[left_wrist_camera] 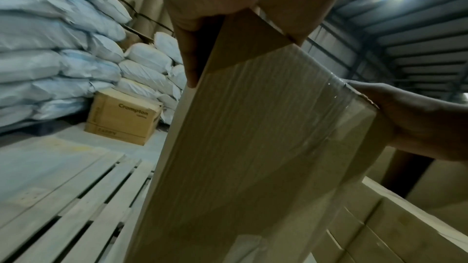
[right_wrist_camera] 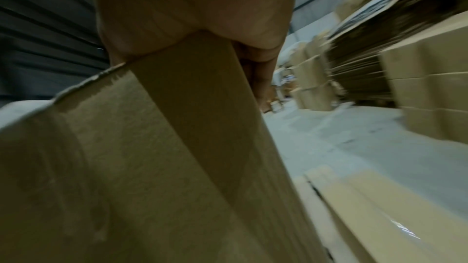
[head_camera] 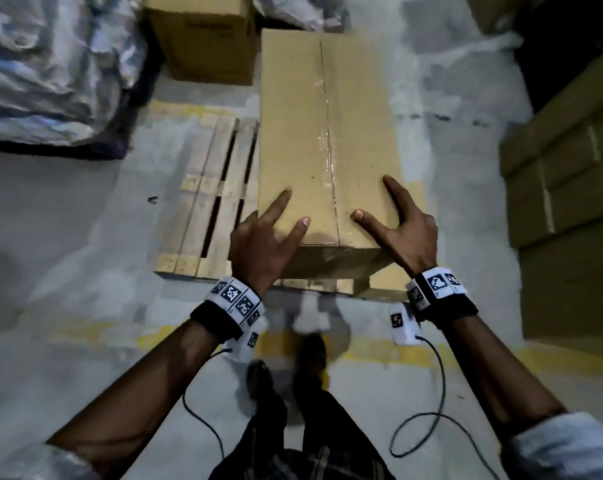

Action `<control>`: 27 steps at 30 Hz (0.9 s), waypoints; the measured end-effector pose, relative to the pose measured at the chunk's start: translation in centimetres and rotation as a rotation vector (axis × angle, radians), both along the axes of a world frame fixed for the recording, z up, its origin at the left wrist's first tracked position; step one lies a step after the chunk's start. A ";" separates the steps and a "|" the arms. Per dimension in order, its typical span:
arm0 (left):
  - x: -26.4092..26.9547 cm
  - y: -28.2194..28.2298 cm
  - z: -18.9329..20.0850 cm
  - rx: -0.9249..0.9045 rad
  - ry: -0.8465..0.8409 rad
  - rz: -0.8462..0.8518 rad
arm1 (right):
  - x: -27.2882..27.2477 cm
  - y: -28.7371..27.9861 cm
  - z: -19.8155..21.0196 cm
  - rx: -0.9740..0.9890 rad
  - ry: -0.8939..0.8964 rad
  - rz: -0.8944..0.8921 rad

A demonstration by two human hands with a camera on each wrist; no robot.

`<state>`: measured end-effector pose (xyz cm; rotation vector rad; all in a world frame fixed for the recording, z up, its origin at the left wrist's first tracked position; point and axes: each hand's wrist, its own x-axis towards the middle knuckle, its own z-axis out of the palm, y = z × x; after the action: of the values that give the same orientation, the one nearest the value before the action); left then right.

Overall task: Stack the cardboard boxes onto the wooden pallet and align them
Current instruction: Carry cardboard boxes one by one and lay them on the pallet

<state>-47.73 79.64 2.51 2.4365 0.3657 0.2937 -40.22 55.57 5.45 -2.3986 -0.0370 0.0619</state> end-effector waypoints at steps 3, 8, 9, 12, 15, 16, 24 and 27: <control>1.7 -1.5 -1.9 -0.019 0.004 -0.091 | 0.5 -2.2 -2.8 0.034 -0.003 -0.055; 5.5 -3.8 -7.2 -0.073 0.048 -0.130 | 3.3 -4.7 -8.9 0.037 0.026 -0.092; 6.4 -4.3 -8.7 -0.053 0.031 -0.141 | 4.2 -5.2 -10.6 0.036 0.032 -0.095; 8.6 -5.3 -12.7 0.036 -0.054 -0.187 | 6.5 -6.0 -15.6 0.023 0.066 -0.086; 10.5 -5.6 -18.3 0.046 -0.040 -0.152 | 8.5 -6.5 -21.6 0.019 0.082 -0.065; 11.0 -5.8 -19.9 0.015 -0.004 -0.135 | 9.1 -6.6 -23.4 0.019 0.083 -0.059; 11.1 -6.4 -38.5 -0.084 0.148 -0.139 | 9.0 -8.3 -41.3 0.061 0.069 -0.061; 10.3 -6.6 -44.0 -0.079 0.204 -0.185 | 7.7 -8.6 -46.3 0.037 0.090 -0.076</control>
<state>-37.48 73.07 -41.53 2.4073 0.2319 -0.0494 -32.49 46.95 -40.81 -2.3547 0.0945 0.1317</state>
